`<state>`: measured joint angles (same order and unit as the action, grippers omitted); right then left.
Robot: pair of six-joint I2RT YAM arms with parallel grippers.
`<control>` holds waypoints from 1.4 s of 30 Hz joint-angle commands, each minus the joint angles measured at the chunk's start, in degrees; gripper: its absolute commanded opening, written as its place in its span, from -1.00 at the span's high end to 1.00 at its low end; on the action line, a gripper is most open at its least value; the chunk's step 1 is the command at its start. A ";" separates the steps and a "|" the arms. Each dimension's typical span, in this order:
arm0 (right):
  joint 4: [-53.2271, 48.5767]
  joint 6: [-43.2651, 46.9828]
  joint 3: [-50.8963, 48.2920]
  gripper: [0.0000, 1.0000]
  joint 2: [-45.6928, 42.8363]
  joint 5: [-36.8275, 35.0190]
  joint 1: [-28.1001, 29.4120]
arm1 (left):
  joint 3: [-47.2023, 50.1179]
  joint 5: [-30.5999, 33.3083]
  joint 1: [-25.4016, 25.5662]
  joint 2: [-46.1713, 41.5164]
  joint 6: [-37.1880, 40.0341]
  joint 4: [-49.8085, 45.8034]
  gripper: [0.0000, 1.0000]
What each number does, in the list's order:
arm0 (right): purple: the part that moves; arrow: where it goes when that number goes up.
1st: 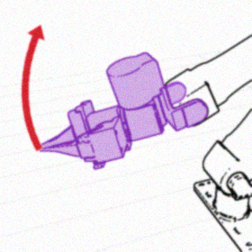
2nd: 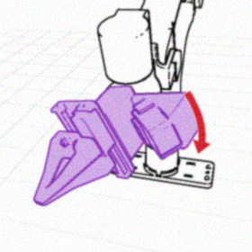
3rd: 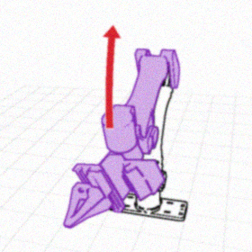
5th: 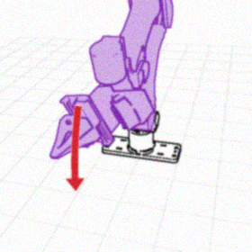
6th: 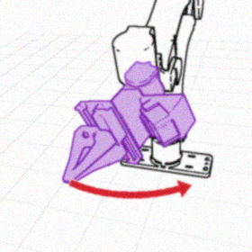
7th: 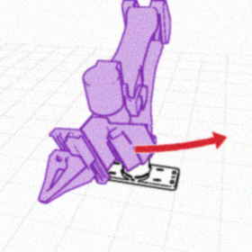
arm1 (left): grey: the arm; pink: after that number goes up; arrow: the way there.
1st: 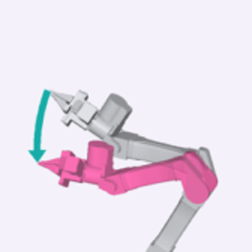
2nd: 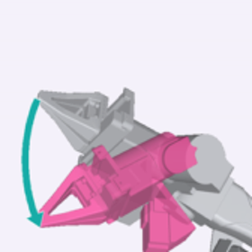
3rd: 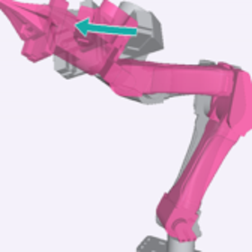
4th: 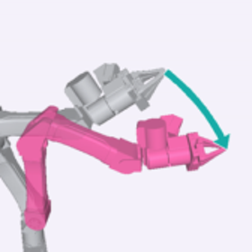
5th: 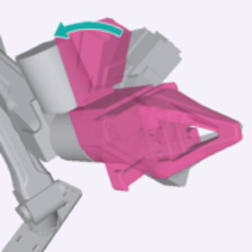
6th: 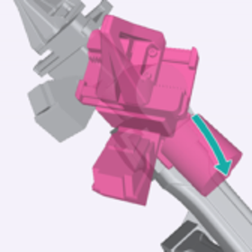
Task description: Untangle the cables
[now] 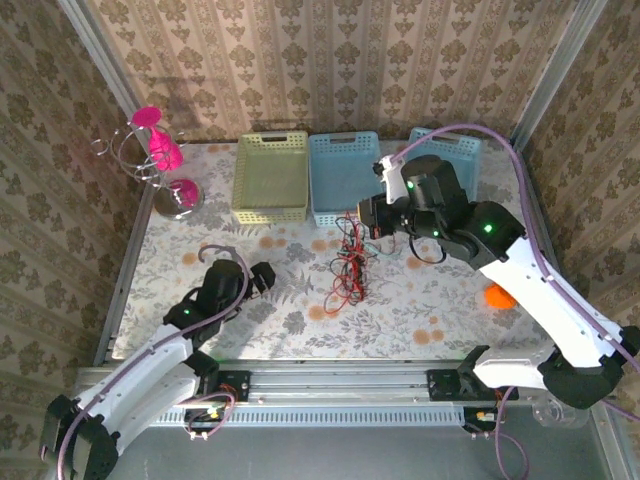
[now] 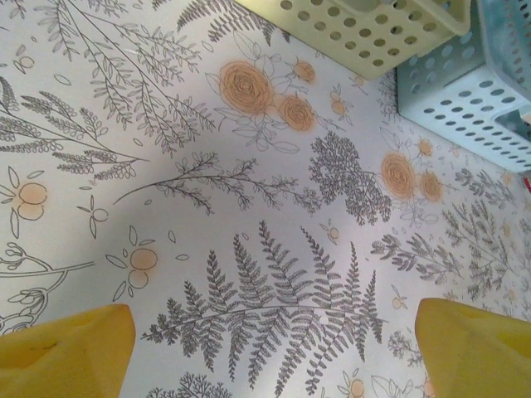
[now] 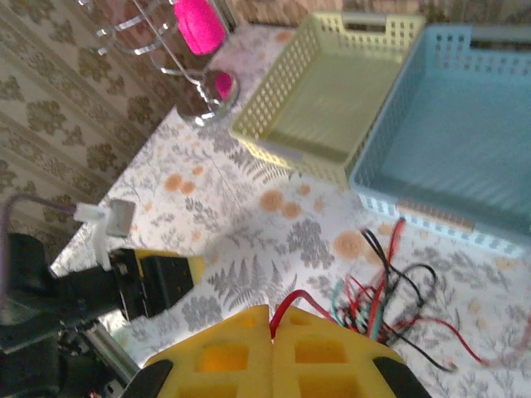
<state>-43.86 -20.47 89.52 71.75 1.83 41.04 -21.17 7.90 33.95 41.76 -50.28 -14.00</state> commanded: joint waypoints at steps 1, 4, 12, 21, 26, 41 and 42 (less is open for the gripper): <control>1.50 1.76 1.82 1.00 5.25 -2.42 5.22 | -0.94 -2.79 -0.47 0.69 1.76 -2.13 -0.77; 7.09 -0.80 0.44 1.00 12.36 -1.88 10.28 | -1.59 -3.42 -0.68 1.75 1.41 -2.08 -0.79; 18.56 -10.58 -1.40 0.34 29.15 9.72 14.07 | 0.83 -8.49 -5.84 -2.94 -1.98 -3.67 -0.81; 15.45 -7.52 -12.03 0.29 14.00 2.62 8.28 | -0.78 -14.96 -7.58 -3.72 0.46 -2.64 -0.75; 14.34 -5.39 -23.91 0.40 8.47 3.96 0.23 | -5.72 -17.39 -4.44 6.40 3.87 0.49 -0.73; 42.54 -29.35 -36.19 -0.39 22.29 11.34 -11.65 | -14.77 -11.87 13.36 30.27 0.53 11.52 -0.76; 43.77 -31.37 -36.25 -0.41 23.66 11.42 -12.00 | -14.17 -11.73 13.50 30.99 -0.23 12.63 -0.75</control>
<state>-7.38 -44.21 52.56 92.60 11.66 29.71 -34.87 -5.89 46.92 71.53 -48.45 -4.25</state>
